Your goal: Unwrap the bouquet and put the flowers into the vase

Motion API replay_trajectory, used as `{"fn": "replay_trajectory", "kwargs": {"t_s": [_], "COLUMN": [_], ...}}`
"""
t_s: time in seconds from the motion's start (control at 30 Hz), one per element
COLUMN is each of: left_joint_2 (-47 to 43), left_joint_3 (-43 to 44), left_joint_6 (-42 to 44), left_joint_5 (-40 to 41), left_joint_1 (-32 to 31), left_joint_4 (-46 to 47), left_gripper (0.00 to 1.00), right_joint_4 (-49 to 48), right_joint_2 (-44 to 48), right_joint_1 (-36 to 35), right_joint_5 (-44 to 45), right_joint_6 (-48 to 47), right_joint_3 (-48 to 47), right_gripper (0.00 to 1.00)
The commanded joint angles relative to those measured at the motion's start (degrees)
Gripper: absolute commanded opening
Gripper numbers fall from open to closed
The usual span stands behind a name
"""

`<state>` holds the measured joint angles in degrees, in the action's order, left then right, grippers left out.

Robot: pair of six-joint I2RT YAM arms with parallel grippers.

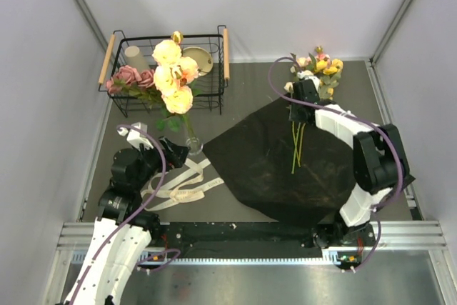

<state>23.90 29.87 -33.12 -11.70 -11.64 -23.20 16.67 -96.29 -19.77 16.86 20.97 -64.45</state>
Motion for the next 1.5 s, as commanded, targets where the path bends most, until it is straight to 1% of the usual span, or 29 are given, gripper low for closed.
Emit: {"fn": "replay_trajectory", "kwargs": {"t_s": [0.0,0.13,0.4,0.43,0.47,0.5,0.53,0.57,0.6,0.63,0.7,0.77,0.8,0.87,0.9,1.0,1.03,1.07,1.1,1.13,1.17,1.2,1.23,1.3,1.33,1.37,1.4,1.43,1.47], "left_joint_2": [-0.8,-0.4,-0.3,-0.4,-0.5,-0.6,-0.8,-0.9,-0.9,-1.0,-1.0,-1.0,-1.0,-1.1,-1.1,-1.0,-0.9,-0.8,-0.8,-0.7,-0.9,-0.9,-0.9,-0.9,-1.0,-1.0,-1.3,-1.5,-1.6], "left_joint_3": [0.6,1.0,1.1,1.1,1.1,1.1,1.1,1.1,1.2,1.2,1.2,1.2,1.3,1.3,1.2,1.1,1.0,1.0,1.0,1.0,0.9,1.0,1.0,1.1,1.1,1.0,0.9,0.8,0.6], "left_joint_6": [-0.5,-0.4,-0.5,-0.6,-0.6,-0.6,-0.6,-0.6,-0.6,-0.5,-0.5,-0.5,-0.5,-0.5,-0.5,-0.6,-0.7,-0.8,-0.8,-0.8,-0.8,-0.8,-0.8,-0.9,-0.9,-1.0,-1.2,-1.2,-1.3], "left_joint_5": [-0.6,-0.5,-0.3,-0.3,-0.2,-0.2,-0.2,-0.1,-0.1,0.0,0.0,0.0,0.0,0.2,0.3,0.2,0.1,0.0,0.1,-0.1,0.1,0.2,0.1,0.2,0.2,0.3,0.3,0.3,0.2], "left_joint_1": [-0.1,-0.1,-0.1,-0.1,-0.1,-0.1,-0.1,-0.1,-0.1,-0.1,-0.1,-0.1,-0.1,-0.1,-0.1,-0.1,-0.1,-0.1,-0.1,-0.1,-0.1,-0.1,-0.1,-0.1,-0.1,-0.1,-0.1,-0.1,-0.1], "left_joint_4": [0.9,0.9,0.5,0.4,0.3,0.2,0.1,-0.1,-0.2,-0.4,-0.5,-0.6,-0.6,-0.6,-0.4,-0.1,0.0,0.0,0.1,0.2,0.2,0.2,0.2,0.0,0.0,-0.3,-0.4,-0.4,-0.5], "left_gripper": [0.92,0.92,0.92,0.92,0.92,0.92,0.92,0.92,0.92,0.92,0.92,0.92,0.92,0.92,0.92,0.92,0.92,0.92,0.92,0.92,0.92,0.92,0.92,0.92,0.92,0.92,0.92,0.92,0.92], "right_joint_4": [0.0,-0.4,-0.8,-0.8,-0.8,-0.8,-0.8,-0.8,-1.0,-1.0,-0.8,-0.8,-1.1,-3.1,-6.2,-12.3,-16.4,-20.2,-23.1,-30.7,-34.2,-37.4,-43.3,-49.5,-51.9,-57.5,-59.5,-60.8,-64.1], "right_joint_2": [-6.1,-10.6,-15.8,-16.3,-16.4,-16.4,-16.3,-15.3,-14.8,-14.0,-10.7,-7.1,-1.9,3.6,9.0,16.9,21.4,23.1,25.2,28.1,29.5,30.5,31.3,33.0,33.2,32.7,31.9,31.1,28.7], "right_joint_1": [2.1,2.2,2.2,2.2,2.2,2.2,2.1,2.2,2.2,2.2,2.2,2.2,2.2,2.2,2.2,2.2,2.2,2.2,2.0,1.5,0.8,-2.2,-4.3,-9.1,-13.8,-16.6,-18.9,-23.2,-24.9], "right_joint_5": [-2.5,-2.3,-4.6,-4.5,-4.1,-3.8,-3.6,-3.7,-3.9,-4.3,-4.6,-5.6,-6.0,-7.1,-7.5,-7.9,-8.2,-9.1,-9.7,-10.3,-10.2,-9.1,-7.6,-1.6,0.9,5.2,7.4,9.7,13.1], "right_joint_6": [-1.8,-2.7,-2.8,-3.0,-3.0,-3.1,-3.3,-3.5,-4.0,-4.3,-4.8,-4.6,-3.4,-1.4,1.1,6.2,7.7,9.3,13.3,15.0,16.5,17.6,17.4,14.8,14.0,13.1,11.6,11.2,10.7], "right_joint_3": [-6.6,-9.9,-13.2,-13.7,-13.8,-14.0,-14.1,-14.2,-14.4,-15.0,-15.5,-15.8,-15.6,-13.9,-13.1,-9.0,-6.7,-5.4,-3.9,-0.5,1.1,2.7,4.9,6.8,8.1,8.6,8.9,8.6,8.2], "right_gripper": [0.36,0.40,0.37,0.33,0.31,0.24,0.19,0.17,0.10,0.06,0.00,0.00,0.00,0.00,0.00,0.00,0.00,0.00,0.00,0.00,0.00,0.00,0.00,0.00,0.00,0.00,0.00,0.00,0.00]}}
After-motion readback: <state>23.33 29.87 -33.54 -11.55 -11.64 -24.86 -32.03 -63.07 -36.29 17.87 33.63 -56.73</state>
